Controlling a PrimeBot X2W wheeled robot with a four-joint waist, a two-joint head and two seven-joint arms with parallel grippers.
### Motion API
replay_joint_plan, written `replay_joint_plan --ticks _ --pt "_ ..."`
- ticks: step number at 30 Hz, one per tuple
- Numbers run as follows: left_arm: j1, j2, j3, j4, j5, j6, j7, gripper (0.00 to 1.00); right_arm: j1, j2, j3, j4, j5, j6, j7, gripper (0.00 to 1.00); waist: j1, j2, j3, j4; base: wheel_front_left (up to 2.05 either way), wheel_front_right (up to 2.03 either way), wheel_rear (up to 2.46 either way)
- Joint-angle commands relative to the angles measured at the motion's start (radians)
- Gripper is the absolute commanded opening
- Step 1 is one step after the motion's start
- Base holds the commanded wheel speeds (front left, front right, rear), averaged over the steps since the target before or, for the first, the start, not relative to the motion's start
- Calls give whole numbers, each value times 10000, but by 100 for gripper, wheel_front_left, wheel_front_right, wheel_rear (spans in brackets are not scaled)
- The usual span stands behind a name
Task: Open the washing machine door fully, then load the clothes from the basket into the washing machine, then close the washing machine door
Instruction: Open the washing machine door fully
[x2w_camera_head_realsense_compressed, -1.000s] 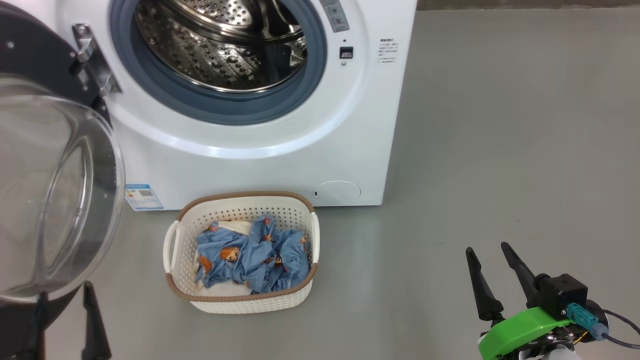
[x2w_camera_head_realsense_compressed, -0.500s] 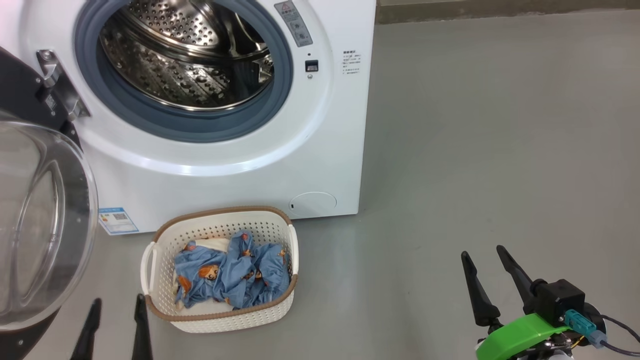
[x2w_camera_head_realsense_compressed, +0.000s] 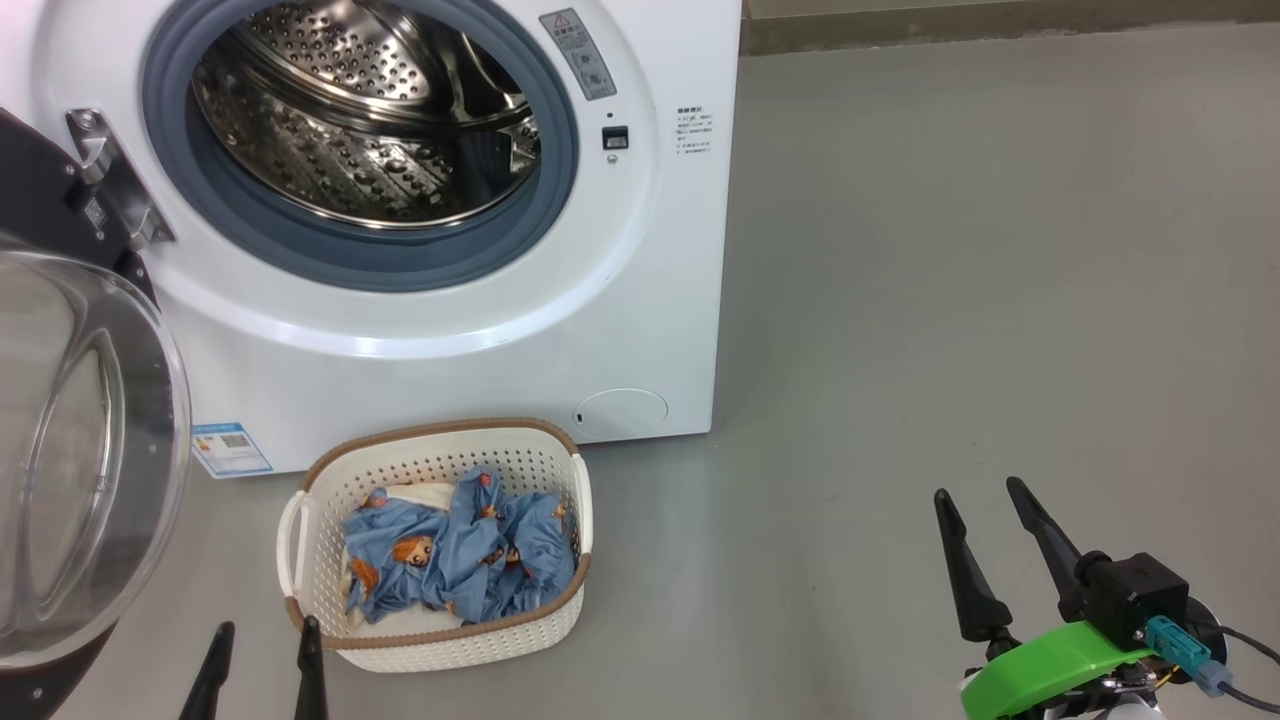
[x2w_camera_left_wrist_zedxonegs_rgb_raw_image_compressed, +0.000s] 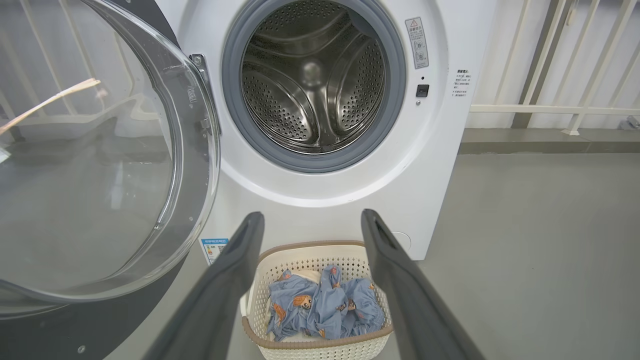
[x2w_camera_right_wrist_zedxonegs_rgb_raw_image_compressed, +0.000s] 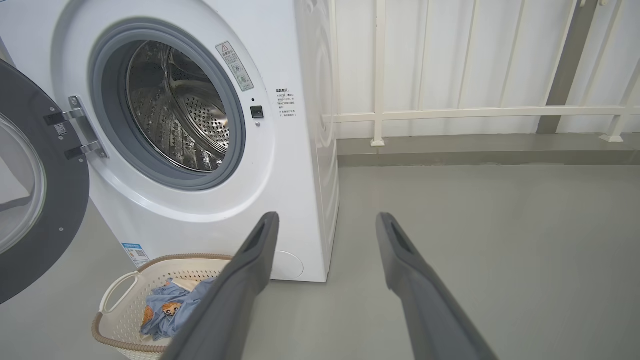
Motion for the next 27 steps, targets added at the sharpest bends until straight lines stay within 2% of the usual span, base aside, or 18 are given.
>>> replay_joint_plan --ticks 1,27 --pt "-204 151 256 -175 15 -26 -51 100 -20 5 258 -310 -145 16 -120 100 0 0 -11 -3 0 0 0" --pt "-298 151 368 1 -178 193 -51 100 -12 5 75 -319 -196 16 -120 100 0 0 -17 34 0 0 0"
